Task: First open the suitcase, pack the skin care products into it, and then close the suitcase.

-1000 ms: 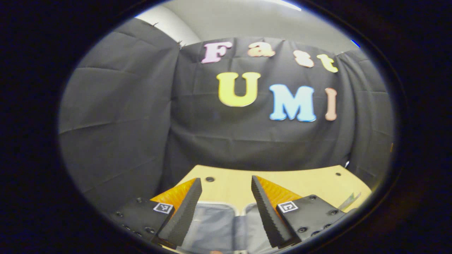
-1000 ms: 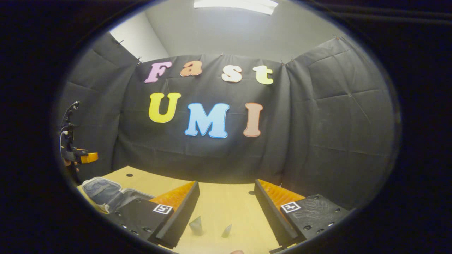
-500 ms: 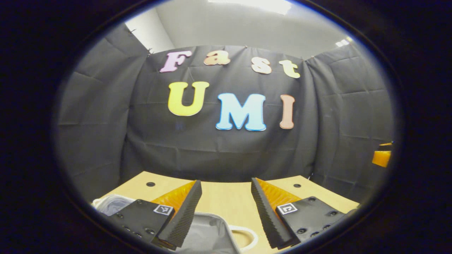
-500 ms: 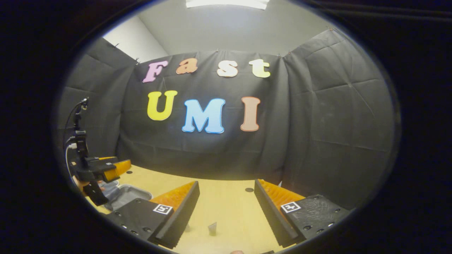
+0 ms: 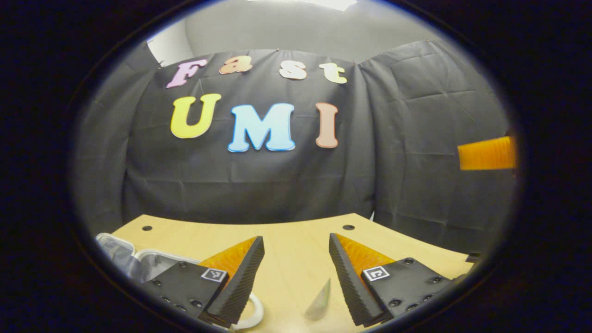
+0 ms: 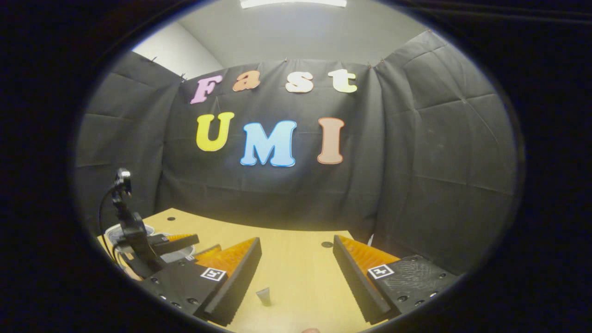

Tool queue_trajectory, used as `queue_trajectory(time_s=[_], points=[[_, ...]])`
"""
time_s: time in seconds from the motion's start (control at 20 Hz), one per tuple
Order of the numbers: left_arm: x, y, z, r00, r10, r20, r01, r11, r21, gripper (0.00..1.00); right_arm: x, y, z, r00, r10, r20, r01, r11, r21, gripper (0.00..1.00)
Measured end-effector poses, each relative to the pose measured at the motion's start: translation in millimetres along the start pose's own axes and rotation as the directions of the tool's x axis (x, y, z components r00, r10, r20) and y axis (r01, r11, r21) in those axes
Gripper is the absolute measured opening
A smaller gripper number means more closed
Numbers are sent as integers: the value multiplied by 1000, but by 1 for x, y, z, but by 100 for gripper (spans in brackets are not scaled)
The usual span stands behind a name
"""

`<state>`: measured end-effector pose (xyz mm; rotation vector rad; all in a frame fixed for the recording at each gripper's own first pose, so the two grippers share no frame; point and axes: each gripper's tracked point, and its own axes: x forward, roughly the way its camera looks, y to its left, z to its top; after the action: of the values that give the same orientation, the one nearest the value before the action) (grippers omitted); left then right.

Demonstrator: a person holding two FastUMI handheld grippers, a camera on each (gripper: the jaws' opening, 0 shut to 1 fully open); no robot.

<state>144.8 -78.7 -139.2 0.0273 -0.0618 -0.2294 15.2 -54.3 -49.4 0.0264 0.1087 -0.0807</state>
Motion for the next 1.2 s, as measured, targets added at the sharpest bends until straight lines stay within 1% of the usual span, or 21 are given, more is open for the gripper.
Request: queue_trajectory(time_s=[0.1, 0.25, 0.35, 0.4, 0.45, 0.5, 0.6, 0.65, 0.75, 0.8, 0.85, 0.9, 1.0, 1.05, 1.1, 1.2], points=[[8, -12, -38, 999, -12, -43, 13, 1000, 4, 91, 3, -1, -4, 1000, 13, -7, -13, 1000, -4, 95], [16, -24, -97, 989, -26, -146, 27, 1000, 2, 91, 7, -3, -16, 1000, 19, -14, -19, 1000, -6, 95], [19, -27, -123, 979, -33, -199, 32, 999, -6, 91, 11, 3, -28, 998, 40, -39, -40, 999, -3, 95], [21, -25, -134, 975, -25, -220, 24, 1000, -10, 90, 12, 7, -33, 997, 53, -51, -53, 999, -7, 95], [22, -24, -142, 971, -21, -237, 18, 1000, -15, 87, 14, 10, -36, 996, 63, -60, -64, 998, -14, 94], [24, -24, -152, 966, -19, -259, 13, 1000, -25, 75, 15, 11, -41, 995, 69, -71, -70, 997, -22, 95], [26, -24, -176, 946, -7, -323, -2, 1000, -28, 67, 15, 15, -48, 993, 81, -88, -84, 996, -25, 95], [28, -20, -178, 942, 13, -335, -17, 1000, -11, 61, 14, 17, -50, 992, 87, -90, -89, 996, -24, 95], [33, -22, -174, 942, 2, -336, -4, 1000, -3, 51, 17, 21, -56, 990, 95, -100, -97, 995, -20, 95], [32, -22, -174, 935, 5, -354, -8, 1000, -8, 47, 19, 24, -60, 989, 100, -109, -102, 995, -14, 96], [29, -24, -175, 928, -12, -373, 0, 999, -32, 47, 21, 27, -64, 987, 106, -119, -107, 994, -5, 96], [28, -29, -176, 918, -43, -394, 9, 996, -88, 43, 25, 30, -70, 985, 110, -130, -111, 994, 6, 95], [14, -29, -159, 902, -101, -419, 19, 981, -194, 42, 33, 39, -90, 974, 127, -186, -122, 992, 36, 94], [4, -23, -144, 902, -114, -417, 21, 975, -221, 43, 37, 45, -102, 965, 141, -223, -130, 990, 64, 95], [-4, -17, -125, 901, -113, -419, 13, 972, -233, 42, 41, 52, -113, 954, 160, -254, -139, 986, 97, 94], [-19, 0, -86, 906, -110, -410, -8, 962, -275, 42, 51, 67, -135, 933, 190, -305, -152, 978, 143, 95]])
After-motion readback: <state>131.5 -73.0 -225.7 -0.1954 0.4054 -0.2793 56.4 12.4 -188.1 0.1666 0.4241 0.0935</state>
